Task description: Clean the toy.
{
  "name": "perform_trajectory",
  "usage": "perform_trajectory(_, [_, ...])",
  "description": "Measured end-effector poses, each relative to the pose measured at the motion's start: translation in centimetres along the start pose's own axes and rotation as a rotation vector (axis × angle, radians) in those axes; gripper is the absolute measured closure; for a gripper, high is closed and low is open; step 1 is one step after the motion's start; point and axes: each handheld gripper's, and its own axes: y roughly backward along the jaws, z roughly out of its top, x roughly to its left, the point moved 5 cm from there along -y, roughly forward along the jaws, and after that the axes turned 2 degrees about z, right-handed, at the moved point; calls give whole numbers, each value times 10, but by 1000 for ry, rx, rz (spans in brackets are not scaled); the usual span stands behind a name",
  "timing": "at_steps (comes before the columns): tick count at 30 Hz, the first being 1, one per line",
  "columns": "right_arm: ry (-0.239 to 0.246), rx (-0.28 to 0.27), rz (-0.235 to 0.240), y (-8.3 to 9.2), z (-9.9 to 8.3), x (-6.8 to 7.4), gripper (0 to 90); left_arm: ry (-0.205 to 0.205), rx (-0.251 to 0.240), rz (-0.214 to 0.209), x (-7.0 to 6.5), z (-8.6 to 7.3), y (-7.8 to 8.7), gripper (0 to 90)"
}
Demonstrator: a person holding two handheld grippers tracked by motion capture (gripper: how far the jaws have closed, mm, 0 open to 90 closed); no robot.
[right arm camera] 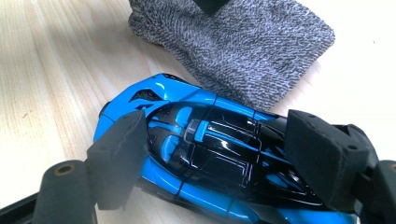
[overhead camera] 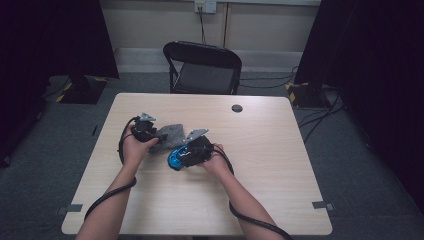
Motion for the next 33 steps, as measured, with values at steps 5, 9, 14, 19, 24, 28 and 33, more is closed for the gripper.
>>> perform_trajectory(5, [1, -1, 2, 0, 0, -1, 218, -82, 75, -69, -2, -15, -8, 360])
perform_trajectory(9, [0, -2, 1, 0, 0, 0, 218, -122, 62, -74, -10, -23, -11, 349])
perform_trajectory(14, [3, 4, 1, 0, 0, 0, 218, -102, 98, -91, -19, -23, -7, 568])
perform_trajectory(19, [2, -1, -2, 0, 0, 0, 218, 56, 94, -63, -26, -3, -7, 752])
perform_trajectory(24, [2, 0, 1, 0, 0, 0, 218, 83, 50, -54, -42, 25, -18, 750])
perform_trajectory(28, [1, -5, -2, 0, 0, 0, 218, 35, 105, -76, -57, 21, -41, 737])
perform_trajectory(33, [2, -7, -2, 0, -1, 0, 218, -6, 105, -104, -57, 14, -40, 745])
